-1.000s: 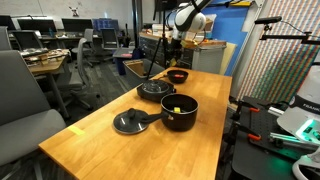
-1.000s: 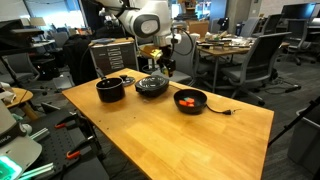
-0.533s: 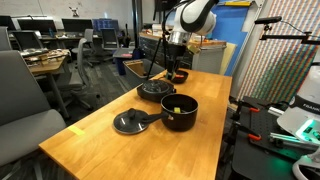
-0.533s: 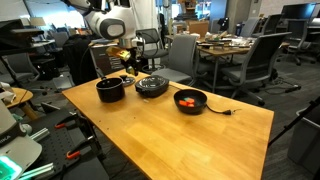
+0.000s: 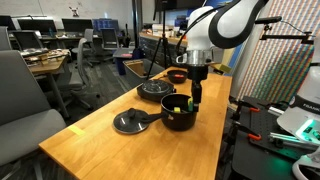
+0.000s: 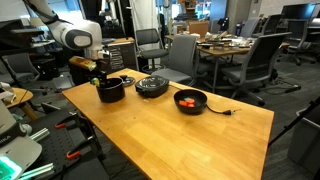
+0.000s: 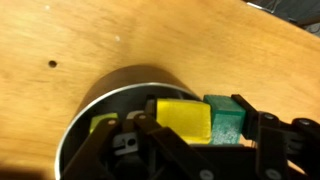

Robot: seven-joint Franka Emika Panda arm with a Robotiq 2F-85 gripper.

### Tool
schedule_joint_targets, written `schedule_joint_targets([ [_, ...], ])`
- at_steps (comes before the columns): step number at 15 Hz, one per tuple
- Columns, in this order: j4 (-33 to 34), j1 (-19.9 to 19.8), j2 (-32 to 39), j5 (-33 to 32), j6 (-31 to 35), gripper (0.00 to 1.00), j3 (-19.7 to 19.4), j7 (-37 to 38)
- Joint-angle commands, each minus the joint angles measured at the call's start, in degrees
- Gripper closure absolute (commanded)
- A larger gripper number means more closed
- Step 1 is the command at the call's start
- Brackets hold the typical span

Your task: Take the blocks out of the bowl, put them in the pot, pick the pot and put it on the stove then cover it with the lid

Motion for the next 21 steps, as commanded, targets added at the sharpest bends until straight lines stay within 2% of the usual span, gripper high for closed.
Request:
schedule_joint_targets([
  [1, -2.98, 2.18, -1.54, 11.83, 6.84, 0.51, 1.84, -10.23],
  [4, -0.74, 2.28, 0.52, 15.41, 9.94, 0.51, 1.78, -14.49],
  [6, 0.04, 2.05, 1.03, 15.25, 12.15, 0.51, 1.59, -16.05],
  [12, 1.48, 1.16, 7.58, -6.64, 18.91, 0.51, -3.90, -5.91],
  [14, 3.25, 0.55, 9.98, -11.10, 18.67, 0.51, -5.67, -2.65],
  [15, 4.00, 0.11, 10.58, -12.11, 18.07, 0.06, -5.87, -1.87],
  [17, 4.59, 1.43, 10.36, -18.70, 17.40, 0.00, -9.09, 2.04],
  [18, 5.08, 2.69, 9.63, -23.03, 16.22, 0.00, -11.21, 4.71],
  [21, 7.10, 3.62, 6.80, -30.69, 11.08, 0.00, -13.90, 10.74],
])
